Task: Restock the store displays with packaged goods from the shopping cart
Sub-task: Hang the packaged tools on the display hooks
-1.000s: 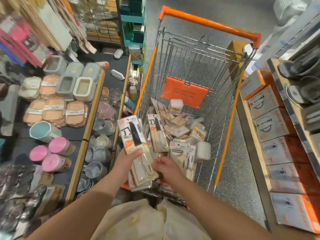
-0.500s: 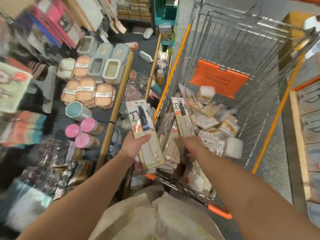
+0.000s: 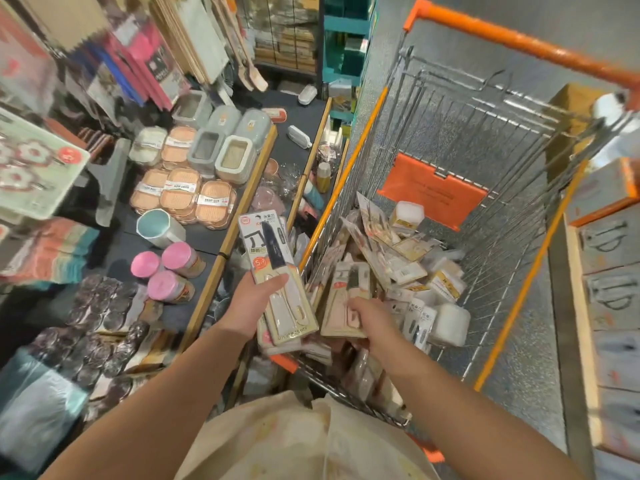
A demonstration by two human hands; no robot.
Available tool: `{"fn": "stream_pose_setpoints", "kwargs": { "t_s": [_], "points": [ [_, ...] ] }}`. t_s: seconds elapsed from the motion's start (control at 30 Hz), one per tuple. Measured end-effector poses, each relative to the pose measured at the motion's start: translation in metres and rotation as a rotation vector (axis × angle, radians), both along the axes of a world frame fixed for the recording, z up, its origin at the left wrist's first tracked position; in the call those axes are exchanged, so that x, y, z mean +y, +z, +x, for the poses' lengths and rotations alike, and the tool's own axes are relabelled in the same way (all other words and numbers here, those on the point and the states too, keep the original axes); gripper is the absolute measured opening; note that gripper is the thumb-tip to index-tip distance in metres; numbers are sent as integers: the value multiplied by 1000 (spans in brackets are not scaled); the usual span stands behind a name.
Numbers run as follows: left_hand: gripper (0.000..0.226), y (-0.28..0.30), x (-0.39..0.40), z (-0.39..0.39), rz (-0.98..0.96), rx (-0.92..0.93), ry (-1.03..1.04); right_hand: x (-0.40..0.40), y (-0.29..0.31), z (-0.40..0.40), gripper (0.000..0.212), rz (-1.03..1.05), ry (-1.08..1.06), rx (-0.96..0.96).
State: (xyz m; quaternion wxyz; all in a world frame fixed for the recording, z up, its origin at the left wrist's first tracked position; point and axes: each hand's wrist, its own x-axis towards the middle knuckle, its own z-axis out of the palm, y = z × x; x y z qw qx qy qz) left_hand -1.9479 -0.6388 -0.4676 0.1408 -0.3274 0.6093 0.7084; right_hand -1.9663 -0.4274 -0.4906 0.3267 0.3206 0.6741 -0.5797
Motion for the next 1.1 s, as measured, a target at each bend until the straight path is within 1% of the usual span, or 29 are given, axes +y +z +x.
{"fn": "stream_pose_setpoints", "kwargs": {
  "t_s": [0.03, 0.07, 0.1, 0.17, 0.2, 0.23, 0.3, 0.4, 0.47, 0.53, 0.57, 0.67, 0.8, 0.83, 0.9, 0.93, 1.03, 1.07, 1.1],
  "points": [
    [26, 5, -1, -3, 11, 13, 18, 3, 11, 1, 5, -28, 12, 49],
    [26, 12, -1, -7, 16, 37, 36, 4, 22, 0, 8, -40, 24, 108],
    [28, 19, -2, -12, 17, 61, 54, 6, 35, -3, 12, -50, 50, 178],
    [35, 38, -3, -22, 7, 115, 59, 8, 59, -10, 32, -114, 102, 307],
    [42, 49, -2, -26, -4, 149, 54, 7, 76, -13, 34, -139, 128, 355],
    [51, 59, -4, -30, -25, 180, 52, 7, 90, -18, 30, -161, 165, 403],
    [58, 84, -6, -35, -68, 238, 65, 4, 113, -33, 13, -213, 219, 488],
    [52, 119, -14, -33, -185, 319, 145, -17, 142, -56, 6, -223, 314, 600],
    [54, 140, -24, -30, -260, 396, 170, -35, 147, -69, 7, -264, 353, 627],
    [56, 157, -39, -21, -284, 444, 255, -60, 160, -73, 4, -324, 407, 652],
    [53, 166, -50, -13, -291, 451, 307, -73, 165, -73, 3, -347, 432, 672],
    [52, 198, -83, 15, -324, 498, 408, -115, 186, -67, 12, -426, 481, 663],
    [33, 249, -136, 59, -390, 556, 536, -177, 224, -48, 4, -526, 615, 705],
    [32, 262, -149, 71, -411, 565, 575, -195, 233, -39, 5, -556, 650, 722],
    [33, 287, -171, 95, -472, 576, 651, -228, 254, -19, 17, -595, 662, 743],
    [34, 297, -180, 106, -491, 588, 677, -246, 263, -8, 21, -614, 652, 750],
    [32, 321, -202, 138, -542, 602, 780, -284, 288, 22, 34, -666, 710, 785],
    [31, 332, -208, 146, -559, 607, 815, -297, 295, 25, 36, -662, 727, 805],
    [28, 342, -214, 151, -561, 612, 840, -308, 304, 29, 31, -665, 743, 826]
  ]
}}
